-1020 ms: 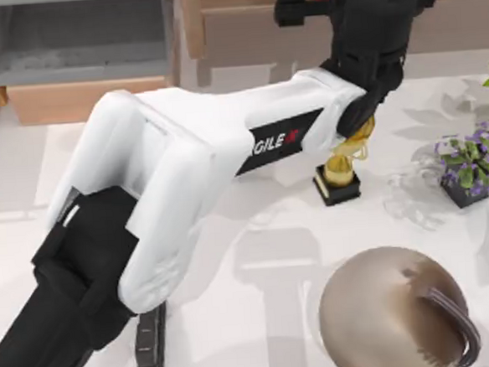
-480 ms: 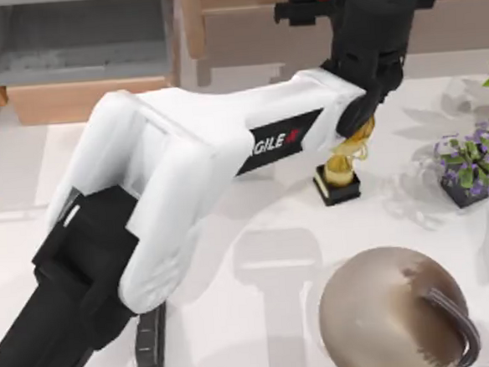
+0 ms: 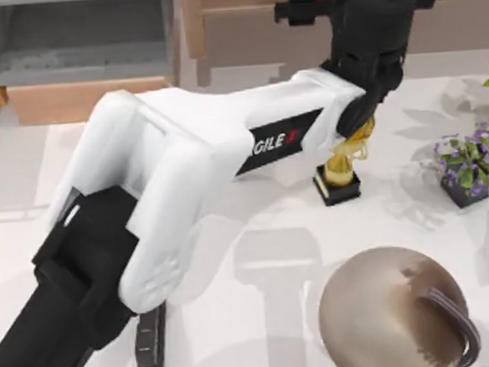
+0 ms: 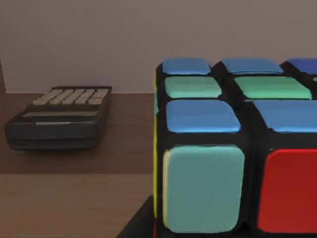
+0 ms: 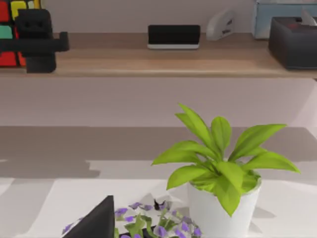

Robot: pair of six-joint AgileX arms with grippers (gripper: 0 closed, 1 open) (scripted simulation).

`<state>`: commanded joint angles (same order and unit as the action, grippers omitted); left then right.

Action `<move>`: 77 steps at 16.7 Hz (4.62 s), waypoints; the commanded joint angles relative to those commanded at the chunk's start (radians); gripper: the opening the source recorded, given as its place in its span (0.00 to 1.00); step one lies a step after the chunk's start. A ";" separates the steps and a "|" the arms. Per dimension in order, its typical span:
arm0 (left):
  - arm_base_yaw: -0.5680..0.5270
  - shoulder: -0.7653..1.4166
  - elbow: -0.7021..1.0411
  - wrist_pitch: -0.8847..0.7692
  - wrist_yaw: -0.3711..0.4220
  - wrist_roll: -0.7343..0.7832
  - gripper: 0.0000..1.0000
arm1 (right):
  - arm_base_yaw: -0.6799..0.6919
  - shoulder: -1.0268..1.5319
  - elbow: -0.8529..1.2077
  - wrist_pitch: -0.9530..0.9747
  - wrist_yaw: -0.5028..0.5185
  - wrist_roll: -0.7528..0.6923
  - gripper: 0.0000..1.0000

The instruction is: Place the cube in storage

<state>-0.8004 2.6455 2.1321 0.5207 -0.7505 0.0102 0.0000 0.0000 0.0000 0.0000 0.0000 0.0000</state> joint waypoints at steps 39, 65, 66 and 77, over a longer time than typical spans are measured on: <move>0.055 -0.508 -0.228 -1.272 0.192 0.065 0.00 | 0.000 0.000 0.000 0.000 0.000 0.000 1.00; 1.131 0.124 0.771 -2.225 0.767 0.352 0.00 | 0.000 0.000 0.000 0.000 0.000 0.000 1.00; 1.131 0.124 0.771 -2.225 0.767 0.352 0.00 | 0.000 0.000 0.000 0.000 0.000 0.000 1.00; 1.131 0.124 0.771 -2.225 0.767 0.352 0.60 | 0.000 0.000 0.000 0.000 0.000 0.000 1.00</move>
<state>0.3307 2.7699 2.9027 -1.7039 0.0163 0.3623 0.0000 0.0000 0.0000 0.0000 0.0000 0.0000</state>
